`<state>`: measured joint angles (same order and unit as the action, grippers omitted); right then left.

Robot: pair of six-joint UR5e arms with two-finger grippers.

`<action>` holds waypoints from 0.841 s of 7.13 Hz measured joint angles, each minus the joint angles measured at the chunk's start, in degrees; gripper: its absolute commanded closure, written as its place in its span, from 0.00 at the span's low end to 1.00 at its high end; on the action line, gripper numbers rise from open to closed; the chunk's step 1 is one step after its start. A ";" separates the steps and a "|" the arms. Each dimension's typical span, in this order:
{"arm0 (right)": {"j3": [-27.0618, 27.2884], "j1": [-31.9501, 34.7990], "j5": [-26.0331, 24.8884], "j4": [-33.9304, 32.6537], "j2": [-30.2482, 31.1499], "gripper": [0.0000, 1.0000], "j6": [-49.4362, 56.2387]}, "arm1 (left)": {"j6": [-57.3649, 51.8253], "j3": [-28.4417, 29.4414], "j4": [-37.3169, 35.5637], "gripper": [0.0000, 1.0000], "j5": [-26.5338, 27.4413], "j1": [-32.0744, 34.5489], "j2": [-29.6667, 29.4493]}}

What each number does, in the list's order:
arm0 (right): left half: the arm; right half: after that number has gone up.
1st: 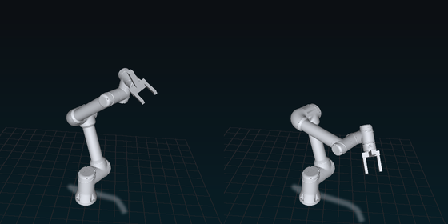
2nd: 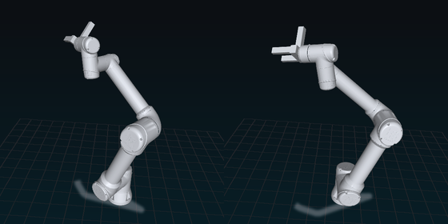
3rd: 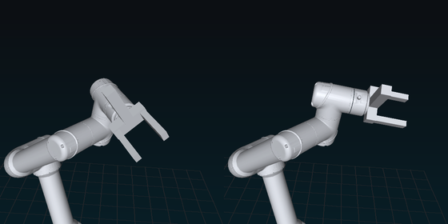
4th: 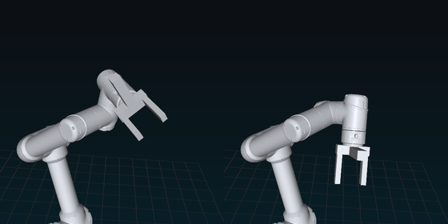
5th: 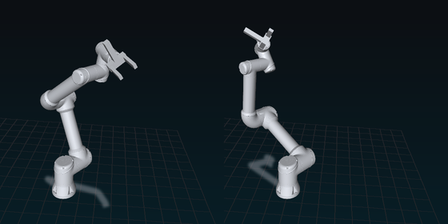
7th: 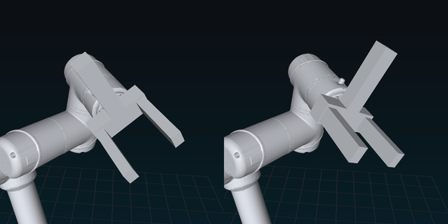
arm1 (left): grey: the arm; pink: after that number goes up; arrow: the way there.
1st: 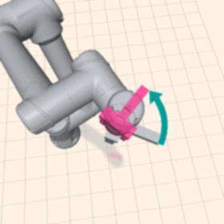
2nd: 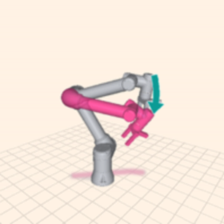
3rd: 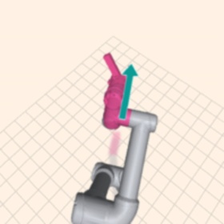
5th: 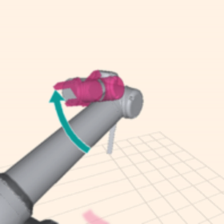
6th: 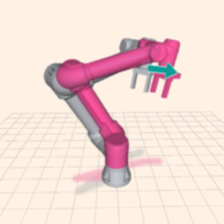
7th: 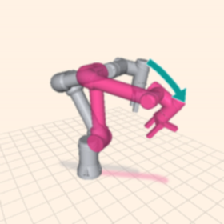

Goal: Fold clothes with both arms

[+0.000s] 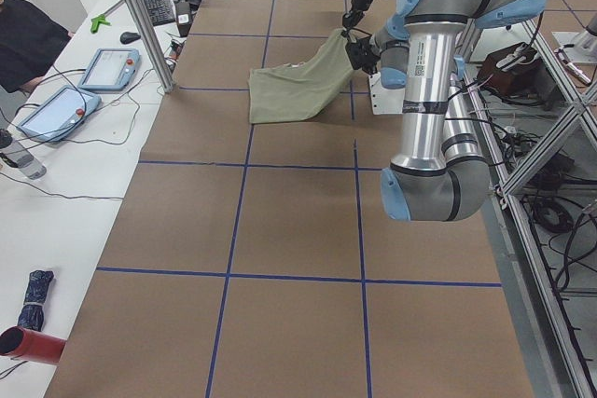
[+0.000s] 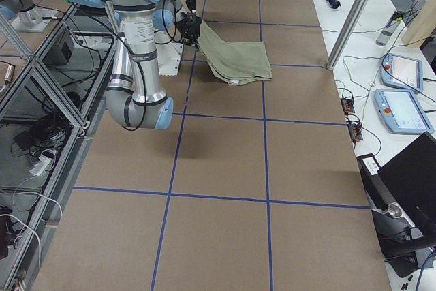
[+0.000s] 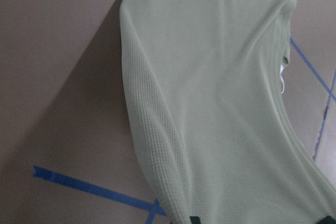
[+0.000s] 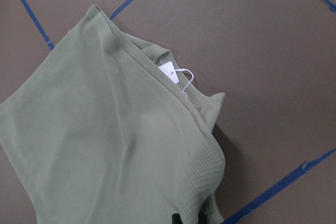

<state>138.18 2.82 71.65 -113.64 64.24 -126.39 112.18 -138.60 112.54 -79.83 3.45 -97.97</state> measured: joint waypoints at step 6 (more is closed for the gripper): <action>-19.06 10.70 3.04 12.68 -4.65 1.00 9.43 | -13.06 15.53 -3.89 1.00 -2.81 10.79 -10.82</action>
<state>119.13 13.52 74.69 -100.96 59.59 -116.96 99.12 -123.07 108.64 -82.64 14.23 -108.80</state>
